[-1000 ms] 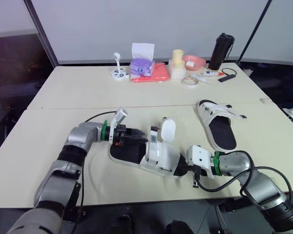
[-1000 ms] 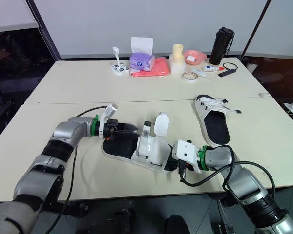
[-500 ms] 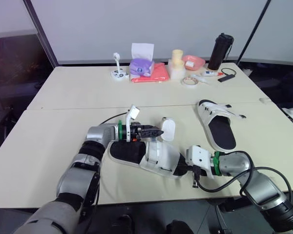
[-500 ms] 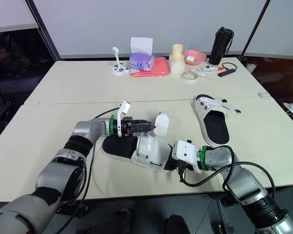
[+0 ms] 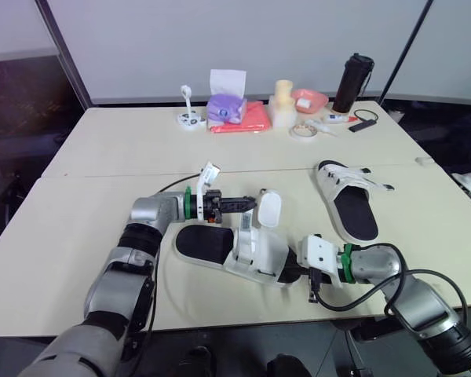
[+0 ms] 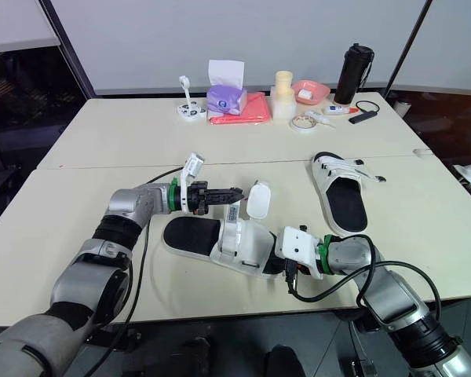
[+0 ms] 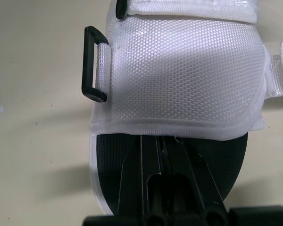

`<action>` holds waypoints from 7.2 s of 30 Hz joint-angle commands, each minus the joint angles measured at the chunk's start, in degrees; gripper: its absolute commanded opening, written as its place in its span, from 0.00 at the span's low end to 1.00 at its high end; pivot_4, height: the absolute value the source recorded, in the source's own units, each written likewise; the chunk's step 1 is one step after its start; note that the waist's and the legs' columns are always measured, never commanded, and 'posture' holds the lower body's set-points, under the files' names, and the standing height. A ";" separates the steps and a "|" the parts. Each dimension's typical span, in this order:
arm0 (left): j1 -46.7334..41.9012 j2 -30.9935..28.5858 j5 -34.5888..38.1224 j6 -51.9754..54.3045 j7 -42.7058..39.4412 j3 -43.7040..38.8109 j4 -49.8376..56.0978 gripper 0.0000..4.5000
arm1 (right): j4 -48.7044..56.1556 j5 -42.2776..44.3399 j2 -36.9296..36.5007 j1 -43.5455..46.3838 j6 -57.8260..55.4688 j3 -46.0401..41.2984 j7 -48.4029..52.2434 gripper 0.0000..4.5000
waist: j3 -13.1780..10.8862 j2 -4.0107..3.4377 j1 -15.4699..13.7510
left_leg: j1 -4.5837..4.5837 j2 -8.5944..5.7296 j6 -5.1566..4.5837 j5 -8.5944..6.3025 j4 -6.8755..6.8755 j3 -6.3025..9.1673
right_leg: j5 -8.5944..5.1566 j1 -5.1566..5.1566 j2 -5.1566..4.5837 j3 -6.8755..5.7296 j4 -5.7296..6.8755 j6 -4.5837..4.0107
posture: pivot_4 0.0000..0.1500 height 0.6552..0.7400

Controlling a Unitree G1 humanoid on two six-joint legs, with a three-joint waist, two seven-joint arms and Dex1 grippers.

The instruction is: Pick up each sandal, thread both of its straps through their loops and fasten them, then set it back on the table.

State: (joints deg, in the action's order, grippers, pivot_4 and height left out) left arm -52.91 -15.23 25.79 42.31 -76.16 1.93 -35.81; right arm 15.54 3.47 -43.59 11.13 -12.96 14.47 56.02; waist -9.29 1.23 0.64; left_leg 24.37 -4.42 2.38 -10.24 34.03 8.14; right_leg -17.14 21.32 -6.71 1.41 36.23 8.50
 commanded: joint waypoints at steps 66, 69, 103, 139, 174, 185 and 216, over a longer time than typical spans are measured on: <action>-0.93 5.33 -10.88 -18.35 8.20 -1.69 -21.38 0.99 | -0.44 -2.65 -0.81 -3.17 -1.52 2.54 0.59 0.00 | 0.05 -0.02 -0.08 | -0.20 -0.10 -0.01 0.01 0.15 0.04 | -0.01 -0.24 -0.01 0.00 0.15 0.03 | 1.00 0.93; -0.85 5.07 -12.66 -20.54 8.11 -0.69 -21.72 0.99 | -0.42 -2.65 -0.78 -3.17 -1.61 2.53 0.52 0.00 | 0.05 -0.02 -0.06 | -0.25 -0.10 -0.01 0.01 0.15 0.03 | -0.01 -0.28 -0.01 0.00 0.15 0.03 | 1.00 0.93; 5.27 -9.59 -10.05 -15.82 -7.27 -0.76 0.04 0.99 | 2.09 -1.46 -0.42 -1.75 -3.36 1.93 0.41 0.00 | 0.06 -0.03 0.13 | -0.33 -0.02 -0.01 0.01 0.13 0.02 | -0.03 -0.27 0.00 0.01 0.29 0.04 | 1.00 0.93; -18.66 14.52 -1.39 -8.51 17.87 -13.30 -31.10 0.99 | 4.04 -3.03 0.07 -2.40 -4.95 2.12 -1.81 0.00 | 0.02 0.03 0.15 | -0.29 -0.07 0.01 0.01 0.15 -0.01 | -0.07 -0.16 -0.01 0.01 0.38 0.10 | 1.00 0.93; -8.63 10.41 -4.82 -16.50 -4.43 -1.03 -0.74 0.02 | 2.67 -3.40 0.61 -1.96 -4.21 2.73 -1.62 0.00 | 0.05 -0.02 0.39 | -0.31 -0.04 0.05 0.03 0.14 -0.08 | -0.07 -0.10 0.00 0.06 0.54 0.10 | 1.00 0.93; 9.60 -2.09 -2.54 -27.13 -16.34 15.84 31.28 0.02 | 3.79 -3.30 -0.64 -3.13 -3.70 3.87 0.25 0.00 | 0.06 -0.05 0.08 | -0.33 0.10 0.04 0.03 0.16 -0.05 | -0.10 -0.13 -0.02 0.11 0.53 0.02 | 1.00 0.93; 15.58 -12.26 -16.12 -60.63 -2.25 15.82 22.05 0.97 | -17.38 -5.23 -0.70 7.46 9.46 5.30 10.61 0.00 | 0.07 -0.08 -0.07 | -1.01 0.10 0.02 0.00 0.13 0.02 | -0.27 -0.92 -0.06 0.03 0.28 -0.25 | 1.00 0.93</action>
State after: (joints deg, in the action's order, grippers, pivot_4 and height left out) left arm -36.34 -27.22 9.15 -22.40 -81.73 20.39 -13.60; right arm 4.16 1.41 -43.87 19.84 -2.20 17.50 66.39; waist -9.22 1.15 0.57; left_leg 23.36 -4.31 2.39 -10.23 34.16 8.16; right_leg -17.41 20.39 -6.77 1.44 36.48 8.25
